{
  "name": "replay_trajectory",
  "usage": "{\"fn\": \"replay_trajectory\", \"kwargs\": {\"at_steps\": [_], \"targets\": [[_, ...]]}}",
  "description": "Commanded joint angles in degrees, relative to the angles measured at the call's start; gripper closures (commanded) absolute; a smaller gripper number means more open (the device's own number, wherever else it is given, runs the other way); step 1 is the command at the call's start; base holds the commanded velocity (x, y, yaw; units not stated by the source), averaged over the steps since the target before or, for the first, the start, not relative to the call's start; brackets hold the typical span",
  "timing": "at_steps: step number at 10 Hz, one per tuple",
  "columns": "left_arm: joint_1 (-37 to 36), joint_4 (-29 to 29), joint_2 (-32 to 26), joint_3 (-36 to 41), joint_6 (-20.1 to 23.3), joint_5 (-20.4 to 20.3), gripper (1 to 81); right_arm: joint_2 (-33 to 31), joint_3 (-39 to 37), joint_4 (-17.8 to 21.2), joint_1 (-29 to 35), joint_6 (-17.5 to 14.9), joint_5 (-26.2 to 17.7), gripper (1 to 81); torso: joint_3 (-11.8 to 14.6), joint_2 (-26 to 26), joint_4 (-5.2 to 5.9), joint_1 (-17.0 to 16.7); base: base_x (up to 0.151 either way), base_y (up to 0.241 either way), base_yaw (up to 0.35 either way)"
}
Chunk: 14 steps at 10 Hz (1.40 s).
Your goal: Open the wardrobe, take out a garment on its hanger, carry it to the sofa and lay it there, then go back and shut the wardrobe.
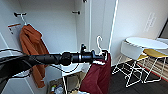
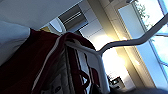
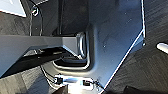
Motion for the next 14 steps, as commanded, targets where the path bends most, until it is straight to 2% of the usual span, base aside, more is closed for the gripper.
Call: {"fn": "replay_trajectory", "kwargs": {"at_steps": [1,2,4,14], "targets": [[-10.41,1.91,1.06,0.09,0.43,-4.25,81.1,-0.51,0.60,-0.10,1.37,-0.13,-2.66,1.0,0.29,0.00,0.00,0.00,0.000,0.000,-0.263],[-10.41,1.91,1.50,0.00,0.43,-4.17,81.1,-0.51,0.68,-0.10,1.37,-0.13,-2.66,1.0,-1.03,0.02,0.00,0.04,0.000,0.000,-0.263],[-10.41,2.79,2.82,-0.09,0.43,-2.94,81.1,-0.07,0.33,-0.01,1.46,-0.13,-2.66,1.0,-1.75,0.07,0.00,0.06,0.000,0.000,-0.263],[-10.41,4.46,6.86,0.44,0.51,-0.56,81.1,0.89,-0.90,-0.01,1.63,-0.05,-2.66,1.0,-1.75,0.07,0.00,0.06,0.000,0.000,-0.263]]}}
